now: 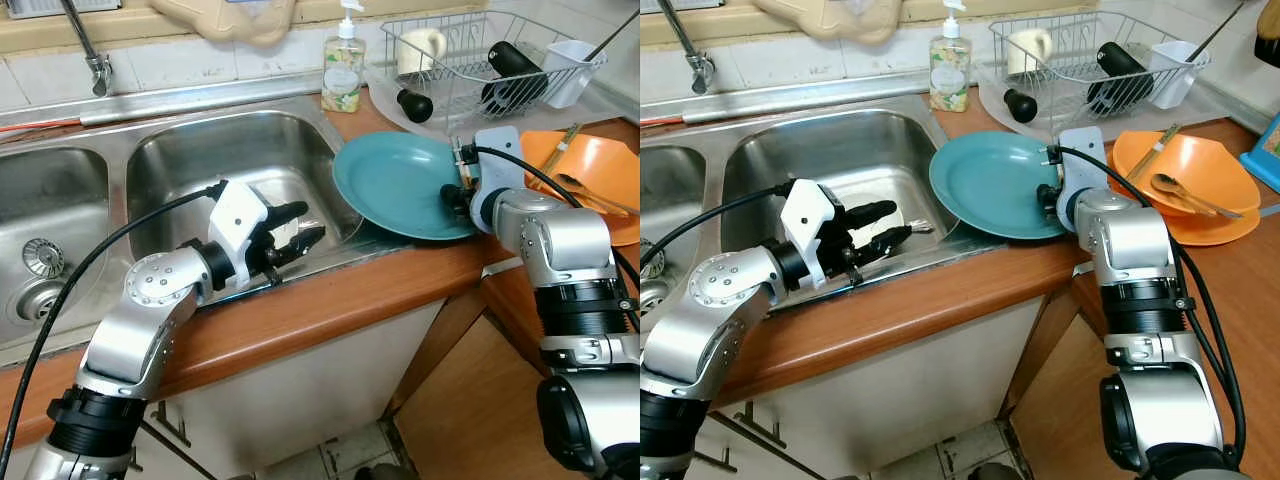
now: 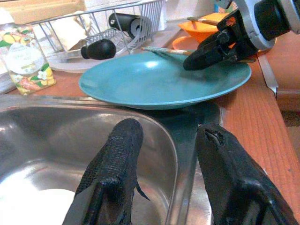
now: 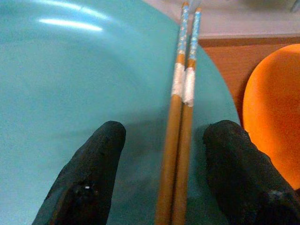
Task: Kitchen organization
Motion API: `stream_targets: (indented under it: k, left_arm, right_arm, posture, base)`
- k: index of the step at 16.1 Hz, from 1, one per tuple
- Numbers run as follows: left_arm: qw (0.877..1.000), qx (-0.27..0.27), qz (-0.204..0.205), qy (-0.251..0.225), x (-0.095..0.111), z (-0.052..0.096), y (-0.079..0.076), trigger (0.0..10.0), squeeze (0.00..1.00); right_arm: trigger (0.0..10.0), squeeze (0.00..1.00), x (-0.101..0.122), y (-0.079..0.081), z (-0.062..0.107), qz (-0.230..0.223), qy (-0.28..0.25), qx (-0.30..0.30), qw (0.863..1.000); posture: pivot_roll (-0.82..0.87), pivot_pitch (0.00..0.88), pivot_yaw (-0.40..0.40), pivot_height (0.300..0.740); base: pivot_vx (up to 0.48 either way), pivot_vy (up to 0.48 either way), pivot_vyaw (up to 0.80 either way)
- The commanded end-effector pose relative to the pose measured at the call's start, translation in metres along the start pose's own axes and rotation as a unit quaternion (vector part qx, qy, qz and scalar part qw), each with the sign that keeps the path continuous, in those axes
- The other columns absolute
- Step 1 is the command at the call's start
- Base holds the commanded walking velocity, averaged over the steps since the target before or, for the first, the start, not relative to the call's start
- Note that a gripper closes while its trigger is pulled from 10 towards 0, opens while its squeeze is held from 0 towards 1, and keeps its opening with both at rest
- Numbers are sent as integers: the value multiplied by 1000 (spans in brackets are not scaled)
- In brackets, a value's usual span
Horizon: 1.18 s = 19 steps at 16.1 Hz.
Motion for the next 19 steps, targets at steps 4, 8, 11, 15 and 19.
stream_targets:
  k: [4, 8, 11, 15, 19]
  left_arm:
    - [1000, -14, -4, 4, 2, 0, -6, 10000, 0]
    - [1000, -20, -2, -2, 6, -2, -8, 10000, 0]
    - [1000, -22, -4, -4, 6, -5, -9, 10000, 0]
    - [1000, -9, -4, -16, 11, -10, -9, 10000, 0]
    - [999, 25, 15, -41, 19, -15, -1, 10000, 0]
  right_arm:
    - [1137, 0, -1, 1, -2, -18, 7, 11, 1000]
    - [0, 0, 1, 3, -2, -21, 4, 18, 1000]
    - [0, 0, 2, 3, -2, -32, -4, 26, 999]
    - [0, 0, 13, 5, 2, -86, -47, 58, 993]
    - [0, 0, 33, 9, 14, -128, -125, 123, 976]
  posture:
    - [-126, 0, 10, 740]
    - [-130, 0, 11, 740]
    - [-137, 0, 14, 740]
    - [-137, 0, 12, 740]
    - [-140, 0, 14, 740]
  base:
    - [0, 0, 0]
    - [0, 0, 0]
    - [0, 0, 0]
    - [0, 0, 0]
    - [0, 0, 0]
Point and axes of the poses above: a point about 5 cm out from each wrist's last joint towards the gripper, its own z axis pointing back from the gripper into the wrist, its own x axis along the axis of the wrist's last joint, y = z × x, the point moved 1 cm from there along -z, pointing out of the wrist towards the gripper, and after that the axes turned 5 degrees about z, right-handed, at the moved point
